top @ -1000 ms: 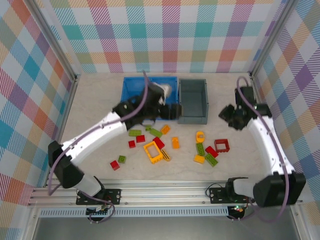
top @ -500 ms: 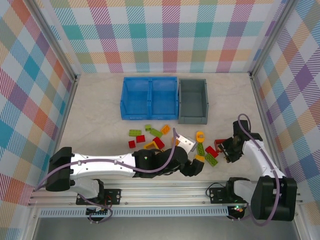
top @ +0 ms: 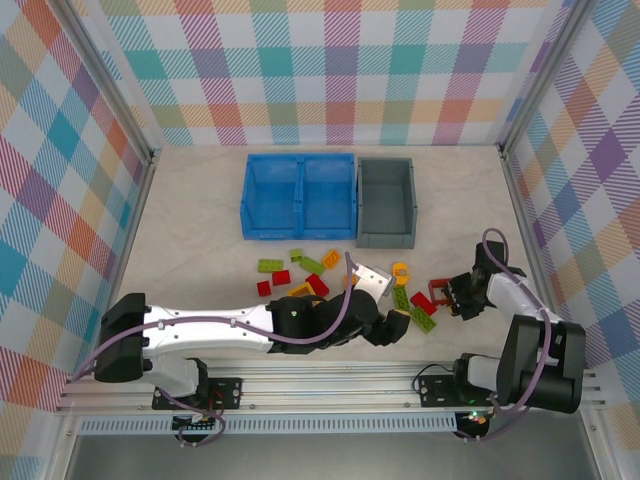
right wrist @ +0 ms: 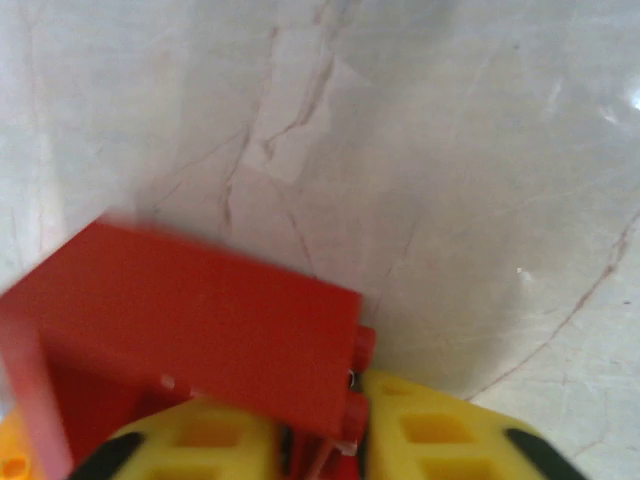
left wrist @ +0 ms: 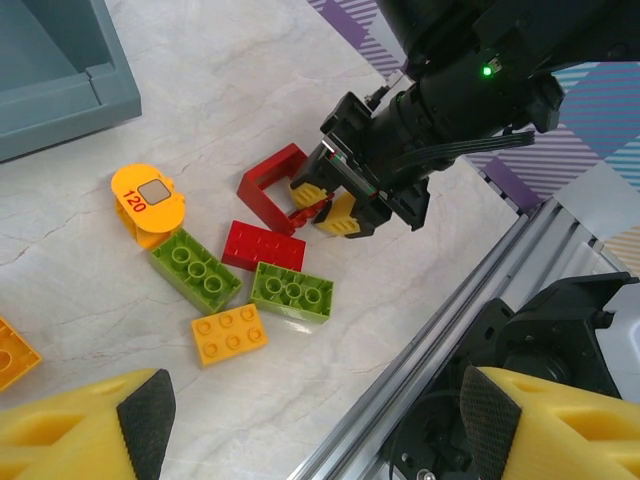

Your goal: Sort the legos into containers by color

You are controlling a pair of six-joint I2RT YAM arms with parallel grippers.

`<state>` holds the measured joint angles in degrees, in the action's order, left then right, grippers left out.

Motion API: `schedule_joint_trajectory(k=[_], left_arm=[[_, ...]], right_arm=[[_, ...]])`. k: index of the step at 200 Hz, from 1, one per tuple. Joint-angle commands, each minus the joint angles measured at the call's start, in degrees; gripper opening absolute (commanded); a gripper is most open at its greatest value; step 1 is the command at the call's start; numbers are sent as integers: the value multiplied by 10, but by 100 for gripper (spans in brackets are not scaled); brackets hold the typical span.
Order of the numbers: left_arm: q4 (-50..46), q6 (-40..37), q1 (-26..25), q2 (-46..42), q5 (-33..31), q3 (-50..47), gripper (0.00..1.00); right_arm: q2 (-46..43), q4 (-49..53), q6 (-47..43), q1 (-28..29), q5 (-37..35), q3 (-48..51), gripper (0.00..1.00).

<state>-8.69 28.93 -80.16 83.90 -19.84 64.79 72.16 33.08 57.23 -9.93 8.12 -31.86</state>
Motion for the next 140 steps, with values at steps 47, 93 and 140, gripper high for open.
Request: schedule_joint_trajectory(k=[47, 93, 140], left_arm=[[-30, -6, 3, -3, -43, 39, 77], [-149, 37, 74, -27, -57, 103, 77], [-250, 39, 166, -16, -66, 204, 77]], right_arm=[[-16, 7, -51, -2, -50, -46, 0], [-81, 98, -155, 115, -156, -200, 0], [99, 135, -288, 279, -217, -441, 0]])
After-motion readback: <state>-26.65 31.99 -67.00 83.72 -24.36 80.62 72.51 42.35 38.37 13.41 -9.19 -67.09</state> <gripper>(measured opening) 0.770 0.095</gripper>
